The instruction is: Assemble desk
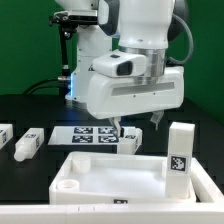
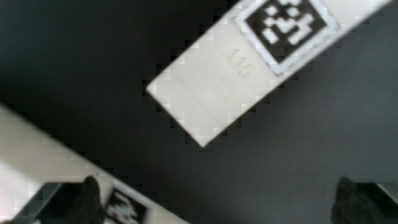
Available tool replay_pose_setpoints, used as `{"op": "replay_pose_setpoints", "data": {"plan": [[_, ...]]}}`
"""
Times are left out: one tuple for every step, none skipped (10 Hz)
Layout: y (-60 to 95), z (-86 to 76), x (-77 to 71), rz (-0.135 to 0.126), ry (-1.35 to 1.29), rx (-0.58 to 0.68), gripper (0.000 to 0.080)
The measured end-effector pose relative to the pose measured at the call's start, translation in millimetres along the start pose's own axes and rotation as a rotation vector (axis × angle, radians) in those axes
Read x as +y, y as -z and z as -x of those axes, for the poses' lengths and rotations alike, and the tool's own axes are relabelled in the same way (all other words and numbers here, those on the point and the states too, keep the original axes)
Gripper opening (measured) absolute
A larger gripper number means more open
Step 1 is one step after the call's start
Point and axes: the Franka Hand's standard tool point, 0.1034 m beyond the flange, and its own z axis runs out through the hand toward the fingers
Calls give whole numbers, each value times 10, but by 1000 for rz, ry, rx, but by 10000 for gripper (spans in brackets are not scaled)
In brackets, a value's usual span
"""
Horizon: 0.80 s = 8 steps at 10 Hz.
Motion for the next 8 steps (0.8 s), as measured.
{"op": "replay_pose_setpoints", "data": {"plan": [[-17, 20, -26, -28, -224, -11, 649], [-22, 27, -21, -42, -302, -12, 649], [-26, 23, -15, -43, -333, 2, 649], [-27, 21, -40, -49, -407, 0, 649], [-27, 19, -58, -56, -475, -2, 649], [-31, 30, -56, -60, -485, -11, 649], [-30, 70, -25, -94, -562, -89, 649], [5, 11, 58, -143, -656, -138, 649]]}}
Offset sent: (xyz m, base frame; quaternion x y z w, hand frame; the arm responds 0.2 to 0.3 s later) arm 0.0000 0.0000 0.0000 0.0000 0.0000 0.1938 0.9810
